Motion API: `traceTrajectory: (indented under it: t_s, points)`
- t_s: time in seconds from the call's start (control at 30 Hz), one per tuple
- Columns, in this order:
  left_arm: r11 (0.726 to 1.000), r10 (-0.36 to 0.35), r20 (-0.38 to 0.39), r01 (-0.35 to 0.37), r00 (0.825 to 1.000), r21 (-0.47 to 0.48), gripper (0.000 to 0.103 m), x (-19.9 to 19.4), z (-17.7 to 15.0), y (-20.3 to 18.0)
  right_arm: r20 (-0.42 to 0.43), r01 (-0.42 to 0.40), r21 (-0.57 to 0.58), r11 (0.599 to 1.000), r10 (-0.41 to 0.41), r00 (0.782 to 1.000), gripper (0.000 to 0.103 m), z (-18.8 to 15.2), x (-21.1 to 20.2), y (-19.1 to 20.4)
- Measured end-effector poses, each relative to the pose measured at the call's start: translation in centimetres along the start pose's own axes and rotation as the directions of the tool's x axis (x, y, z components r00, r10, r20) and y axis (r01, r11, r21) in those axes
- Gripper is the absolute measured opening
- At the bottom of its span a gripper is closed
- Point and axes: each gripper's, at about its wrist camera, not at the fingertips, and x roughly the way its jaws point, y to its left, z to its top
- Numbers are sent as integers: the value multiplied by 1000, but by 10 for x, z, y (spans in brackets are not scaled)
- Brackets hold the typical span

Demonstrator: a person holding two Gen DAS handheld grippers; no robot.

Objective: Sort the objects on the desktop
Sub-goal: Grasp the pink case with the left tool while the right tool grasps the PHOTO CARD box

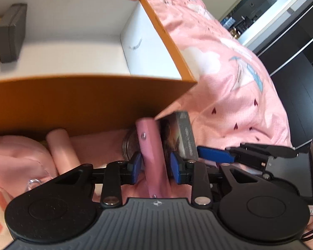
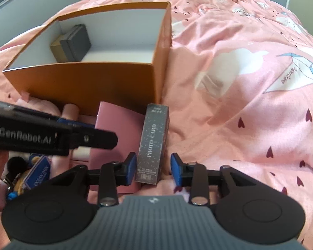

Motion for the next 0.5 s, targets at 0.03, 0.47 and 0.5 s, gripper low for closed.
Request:
traceTrajectory:
  t_s: [0.03,0.47,0.5]
  points:
    - [1000,1,-7,-1,1000,-1,32,3,-1,-1,-3,2,3,1000,-2,1000,36,0,1,-1]
    - [999,-32,-23,31,999,-44,24,22,-5,6,-14,23,52,998,-22,1000,29,-4,7,-4]
    - [999,-32,-23,31,999,-45,24,22,-5,6,-13,26,57,998,-25,1000,29,-5,7,-5]
